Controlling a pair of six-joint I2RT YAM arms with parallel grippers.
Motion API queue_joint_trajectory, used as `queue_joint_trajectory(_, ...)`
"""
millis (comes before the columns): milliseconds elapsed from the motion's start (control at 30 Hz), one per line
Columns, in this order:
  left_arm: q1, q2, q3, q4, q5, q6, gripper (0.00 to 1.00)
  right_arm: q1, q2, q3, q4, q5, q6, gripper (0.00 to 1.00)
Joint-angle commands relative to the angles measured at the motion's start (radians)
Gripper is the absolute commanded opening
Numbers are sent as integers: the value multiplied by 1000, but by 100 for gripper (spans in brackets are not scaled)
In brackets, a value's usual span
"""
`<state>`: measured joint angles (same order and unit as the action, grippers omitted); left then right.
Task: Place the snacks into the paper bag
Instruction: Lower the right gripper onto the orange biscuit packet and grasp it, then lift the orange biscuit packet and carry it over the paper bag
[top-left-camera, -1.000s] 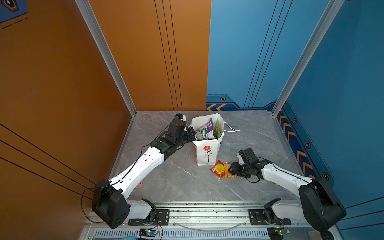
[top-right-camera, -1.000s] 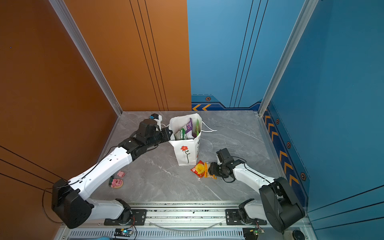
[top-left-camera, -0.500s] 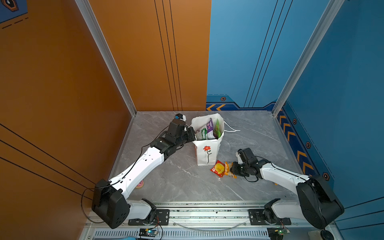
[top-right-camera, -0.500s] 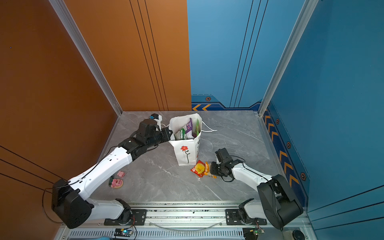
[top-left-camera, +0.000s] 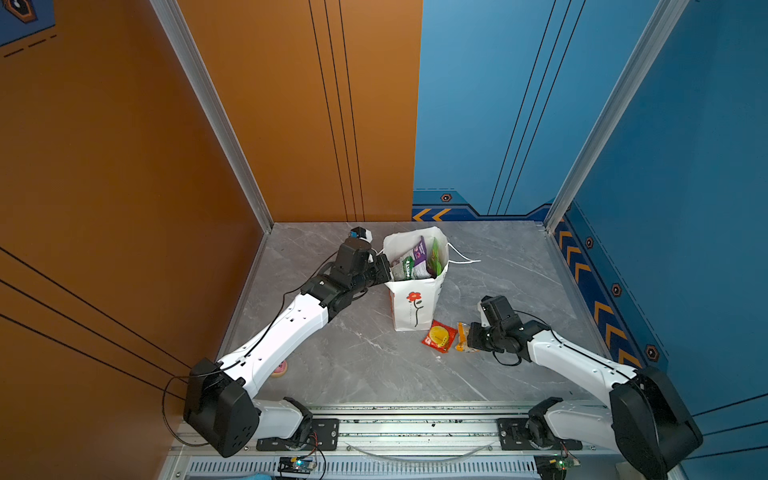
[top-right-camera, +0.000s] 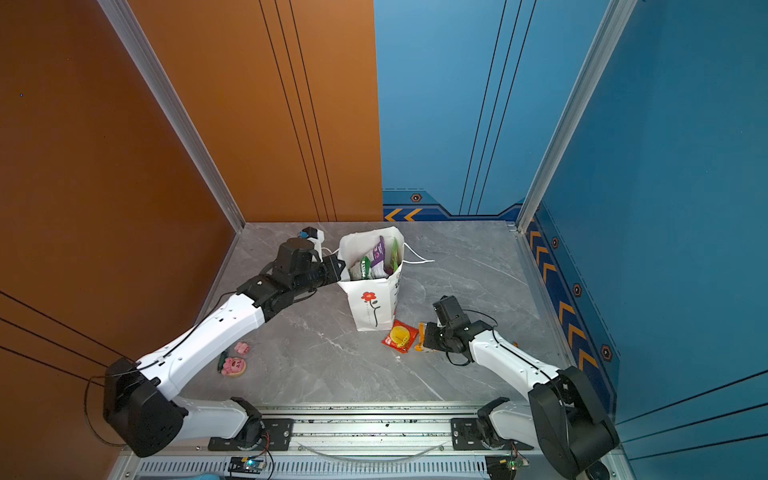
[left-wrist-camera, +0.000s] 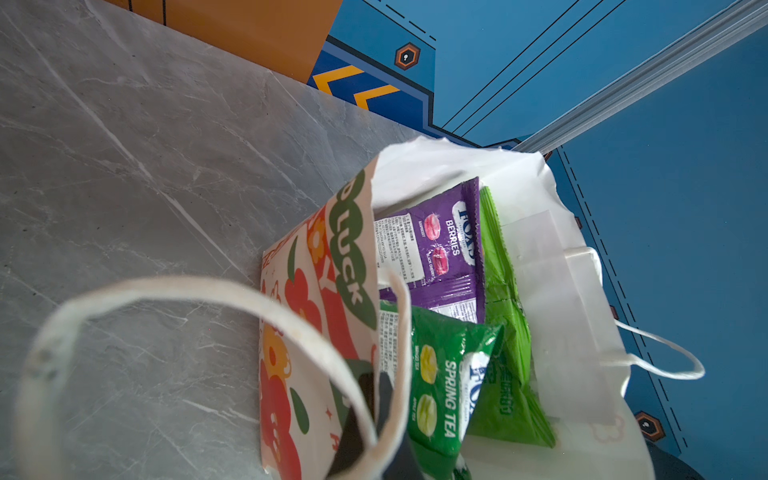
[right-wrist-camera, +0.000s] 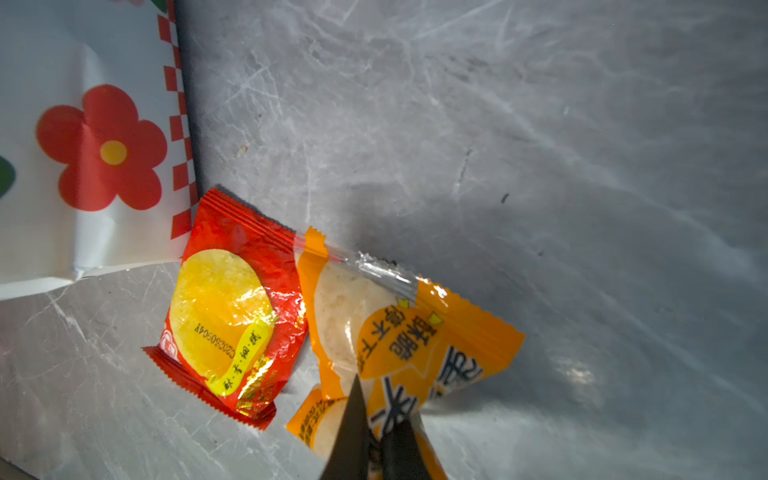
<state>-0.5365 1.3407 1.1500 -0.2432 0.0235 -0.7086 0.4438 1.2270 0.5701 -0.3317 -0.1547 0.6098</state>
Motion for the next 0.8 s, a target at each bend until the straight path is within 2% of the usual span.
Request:
queue_joint_trajectory(0, 12, -8, 0, 44, 11, 1, 0, -15, -33, 34, -74, 29, 9, 2)
queue_joint_trajectory(100, 12, -8, -1, 42, 11, 1, 0, -46, -69, 66, -129, 27, 6, 4)
queue_joint_trajectory(433, 6, -15, -2, 44, 7, -2, 0, -197, -151, 224, -314, -12, -53, 4)
queue_joint_trajectory(567, -6, -21, 8, 23, -22, -1, 0, -276, -177, 330, -365, -28, -65, 3)
queue_joint_trajectory(667, -38, -26, 41, -35, -95, 23, 0, -304, -181, 425, -385, -27, -70, 3)
queue_joint_trajectory(767, -47, -25, 48, -40, -93, 26, 0, -316, -165, 546, -416, -9, -94, 3)
